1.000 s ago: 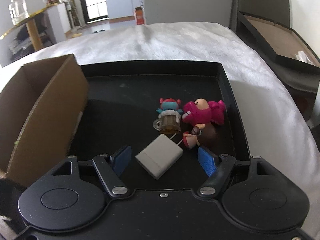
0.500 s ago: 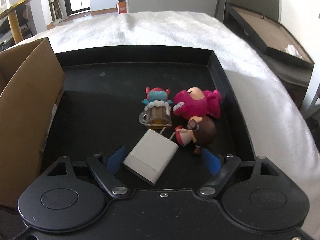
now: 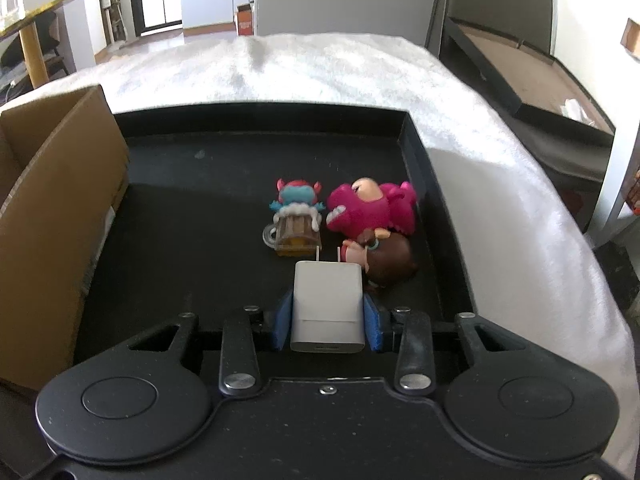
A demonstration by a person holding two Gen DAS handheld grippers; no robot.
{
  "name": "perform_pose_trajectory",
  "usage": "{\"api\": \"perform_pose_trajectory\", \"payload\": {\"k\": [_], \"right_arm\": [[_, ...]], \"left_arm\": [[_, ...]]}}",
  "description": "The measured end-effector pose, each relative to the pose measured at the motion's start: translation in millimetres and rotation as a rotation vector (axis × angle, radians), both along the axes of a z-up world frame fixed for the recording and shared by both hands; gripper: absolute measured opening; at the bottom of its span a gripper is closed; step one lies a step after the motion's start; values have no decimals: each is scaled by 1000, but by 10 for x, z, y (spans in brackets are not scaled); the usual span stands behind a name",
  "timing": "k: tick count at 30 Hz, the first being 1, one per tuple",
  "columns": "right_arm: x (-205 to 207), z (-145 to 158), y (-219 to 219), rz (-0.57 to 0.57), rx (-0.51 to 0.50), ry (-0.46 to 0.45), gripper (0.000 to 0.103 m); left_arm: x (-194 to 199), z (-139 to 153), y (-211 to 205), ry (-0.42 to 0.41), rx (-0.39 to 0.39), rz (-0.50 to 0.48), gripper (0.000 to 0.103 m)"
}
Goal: Organize rigid objects
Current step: 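Close the right gripper on the white block, then carry the white block into the box and open the right gripper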
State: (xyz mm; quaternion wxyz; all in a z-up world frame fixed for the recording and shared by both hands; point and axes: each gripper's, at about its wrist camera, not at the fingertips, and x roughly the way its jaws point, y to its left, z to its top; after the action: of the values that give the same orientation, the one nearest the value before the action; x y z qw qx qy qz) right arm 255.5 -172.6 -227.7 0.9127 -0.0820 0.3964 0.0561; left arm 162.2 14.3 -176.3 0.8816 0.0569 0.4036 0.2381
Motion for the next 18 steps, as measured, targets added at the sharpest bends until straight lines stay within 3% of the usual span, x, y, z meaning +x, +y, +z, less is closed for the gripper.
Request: {"api": "perform_pose_trajectory", "payload": {"k": [18], "right_arm": [[-150, 564, 297, 99, 81, -137, 36]], "left_arm": [[-49, 30, 77, -45, -47, -23, 13]]}}
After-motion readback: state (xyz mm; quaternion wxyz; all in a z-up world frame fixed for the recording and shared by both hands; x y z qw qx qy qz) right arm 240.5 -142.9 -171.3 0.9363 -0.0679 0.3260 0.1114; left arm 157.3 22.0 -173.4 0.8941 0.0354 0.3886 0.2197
